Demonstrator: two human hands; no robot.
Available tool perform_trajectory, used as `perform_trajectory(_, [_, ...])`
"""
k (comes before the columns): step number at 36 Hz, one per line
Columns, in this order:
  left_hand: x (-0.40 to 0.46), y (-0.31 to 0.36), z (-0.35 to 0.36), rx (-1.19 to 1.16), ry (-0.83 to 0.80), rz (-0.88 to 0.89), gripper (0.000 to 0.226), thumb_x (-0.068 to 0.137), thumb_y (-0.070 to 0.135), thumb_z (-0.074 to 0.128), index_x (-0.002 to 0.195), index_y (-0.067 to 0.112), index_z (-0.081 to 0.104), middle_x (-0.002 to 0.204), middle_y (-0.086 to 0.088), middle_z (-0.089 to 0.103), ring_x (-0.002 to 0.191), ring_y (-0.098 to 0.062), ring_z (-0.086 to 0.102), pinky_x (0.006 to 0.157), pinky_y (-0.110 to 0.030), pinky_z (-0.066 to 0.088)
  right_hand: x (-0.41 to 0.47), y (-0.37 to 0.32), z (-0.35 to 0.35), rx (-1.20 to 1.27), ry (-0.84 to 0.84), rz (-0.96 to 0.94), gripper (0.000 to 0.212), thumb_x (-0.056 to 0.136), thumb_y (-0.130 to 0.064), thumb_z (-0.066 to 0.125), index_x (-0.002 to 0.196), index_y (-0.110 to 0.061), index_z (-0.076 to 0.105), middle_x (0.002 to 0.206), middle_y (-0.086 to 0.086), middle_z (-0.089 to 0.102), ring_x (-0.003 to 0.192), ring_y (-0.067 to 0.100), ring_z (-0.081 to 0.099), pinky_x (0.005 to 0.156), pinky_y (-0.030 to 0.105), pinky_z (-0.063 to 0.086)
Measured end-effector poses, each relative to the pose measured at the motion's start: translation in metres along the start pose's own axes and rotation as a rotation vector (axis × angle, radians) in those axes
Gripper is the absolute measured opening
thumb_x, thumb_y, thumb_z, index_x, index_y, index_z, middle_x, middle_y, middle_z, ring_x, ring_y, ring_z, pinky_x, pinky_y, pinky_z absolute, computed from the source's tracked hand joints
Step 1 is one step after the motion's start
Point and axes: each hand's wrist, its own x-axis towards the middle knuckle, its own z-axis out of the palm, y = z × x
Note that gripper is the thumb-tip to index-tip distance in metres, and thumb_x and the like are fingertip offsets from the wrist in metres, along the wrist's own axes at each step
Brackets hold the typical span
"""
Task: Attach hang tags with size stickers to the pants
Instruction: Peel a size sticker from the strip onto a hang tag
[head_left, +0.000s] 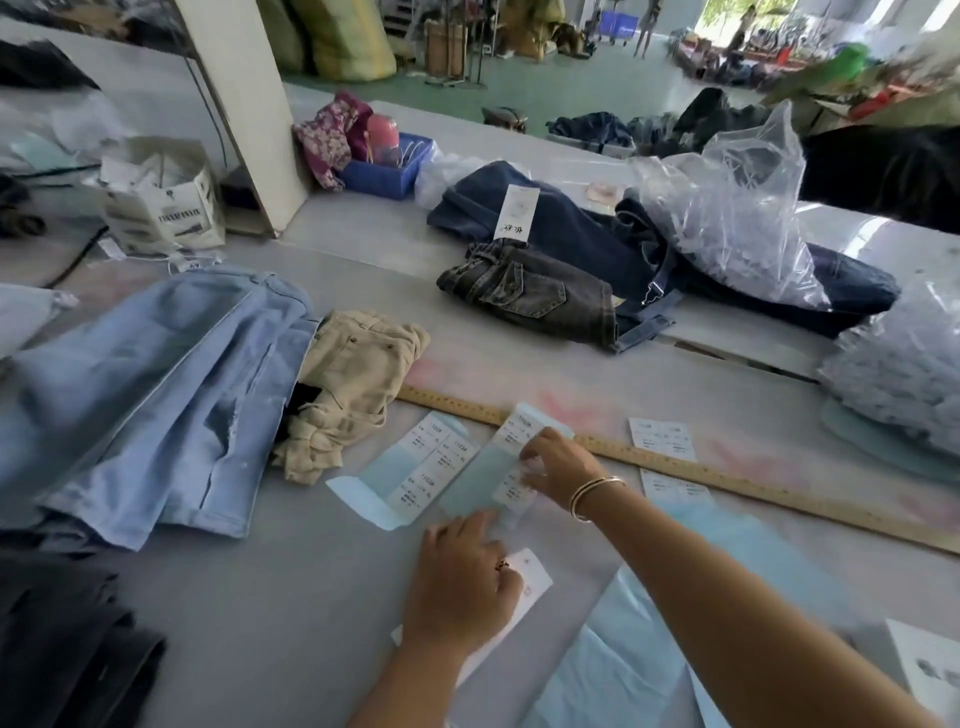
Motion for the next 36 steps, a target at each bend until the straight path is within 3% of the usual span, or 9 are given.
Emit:
perform_trajectory(3, [0.0, -0.001, 0.0, 0.0, -0.015, -0.002, 0.031, 0.062, 0.035, 0.042, 0.068, 0.023, 0.07, 0.11, 0.008, 0.067, 0.085, -0.016, 0.064, 0.075, -0.034, 0.049, 0.007, 0.002, -0.006, -0.063, -0.048, -0.019, 0.03, 0.087, -0.02, 0.061, 0.115, -0.01, 0.062, 0.126, 0.009, 0.051, 0.114, 0.026, 0.051, 0.094, 0.029, 0.036])
perform_trajectory(11, [0.0, -0.001, -0.003, -0.106, 0.007, 0.009, 0.026, 0.062, 0.031, 0.044, 0.063, 0.021, 0.068, 0.109, 0.006, 0.069, 0.088, -0.019, 0.067, 0.076, -0.041, 0.048, 0.015, 0.006, -0.007, -0.118, -0.081, -0.07, 0.022, 0.088, -0.023, 0.061, 0.11, -0.017, 0.063, 0.118, 0.004, 0.056, 0.104, 0.024, 0.056, 0.085, 0.028, 0.042])
perform_trajectory(13, [0.007, -0.002, -0.008, -0.243, 0.046, -0.043, 0.037, 0.061, 0.035, 0.04, 0.077, 0.021, 0.071, 0.106, 0.009, 0.069, 0.092, -0.018, 0.065, 0.084, -0.04, 0.039, 0.018, 0.006, -0.009, -0.132, -0.094, -0.08, 0.023, 0.089, -0.024, 0.06, 0.11, -0.017, 0.063, 0.117, 0.003, 0.055, 0.103, 0.024, 0.056, 0.081, 0.026, 0.039])
perform_trajectory(15, [0.019, -0.006, -0.014, -0.328, 0.029, -0.094, 0.052, 0.062, 0.041, 0.034, 0.097, 0.022, 0.068, 0.115, 0.013, 0.063, 0.108, -0.015, 0.055, 0.087, -0.028, 0.022, 0.021, 0.005, -0.01, -0.152, -0.104, -0.089, 0.023, 0.09, -0.024, 0.058, 0.111, -0.017, 0.062, 0.118, 0.003, 0.055, 0.104, 0.024, 0.056, 0.078, 0.025, 0.037])
perform_trajectory(19, [0.061, -0.022, -0.024, -0.134, -0.129, 0.053, 0.047, 0.074, 0.038, 0.04, 0.11, 0.02, 0.064, 0.149, 0.009, 0.035, 0.135, -0.007, 0.026, 0.104, -0.027, 0.006, 0.023, 0.002, -0.01, -0.186, -0.115, -0.095, 0.022, 0.092, -0.024, 0.05, 0.109, -0.015, 0.061, 0.119, 0.006, 0.055, 0.105, 0.026, 0.057, 0.079, 0.029, 0.041])
perform_trajectory(22, [0.089, -0.027, -0.029, 0.034, -0.377, 0.094, 0.052, 0.082, 0.036, 0.048, 0.129, 0.015, 0.055, 0.159, 0.006, 0.016, 0.145, -0.01, 0.007, 0.116, -0.042, -0.002, 0.023, 0.001, -0.012, -0.191, -0.122, -0.098, 0.021, 0.092, -0.024, 0.051, 0.108, -0.015, 0.061, 0.12, 0.005, 0.055, 0.103, 0.026, 0.058, 0.074, 0.028, 0.04])
perform_trajectory(25, [0.1, -0.03, -0.031, 0.064, -0.533, 0.052, 0.076, 0.081, 0.042, 0.051, 0.149, 0.03, 0.02, 0.152, 0.004, 0.032, 0.143, -0.017, 0.018, 0.116, -0.04, -0.001, 0.022, 0.001, -0.014, -0.158, -0.139, -0.087, 0.024, 0.09, -0.019, 0.053, 0.112, -0.016, 0.06, 0.123, 0.005, 0.055, 0.106, 0.028, 0.057, 0.083, 0.033, 0.046])
perform_trajectory(32, [0.101, -0.03, -0.027, 0.12, -0.551, 0.053, 0.085, 0.08, 0.044, 0.052, 0.151, 0.034, 0.005, 0.155, 0.007, 0.023, 0.142, -0.014, 0.021, 0.114, -0.043, -0.008, 0.026, -0.006, -0.018, -0.288, -0.252, -0.125, 0.028, 0.096, -0.018, 0.046, 0.118, -0.008, 0.06, 0.122, 0.013, 0.058, 0.112, 0.031, 0.056, 0.089, 0.037, 0.047])
perform_trajectory(36, [0.099, -0.029, -0.029, 0.121, -0.555, 0.051, 0.086, 0.079, 0.043, 0.051, 0.15, 0.036, 0.004, 0.156, 0.008, 0.022, 0.143, -0.016, 0.018, 0.115, -0.041, -0.006, 0.024, -0.003, -0.015, -0.301, -0.198, -0.116, 0.027, 0.092, -0.019, 0.052, 0.117, -0.01, 0.058, 0.12, 0.01, 0.062, 0.108, 0.03, 0.059, 0.084, 0.035, 0.049])
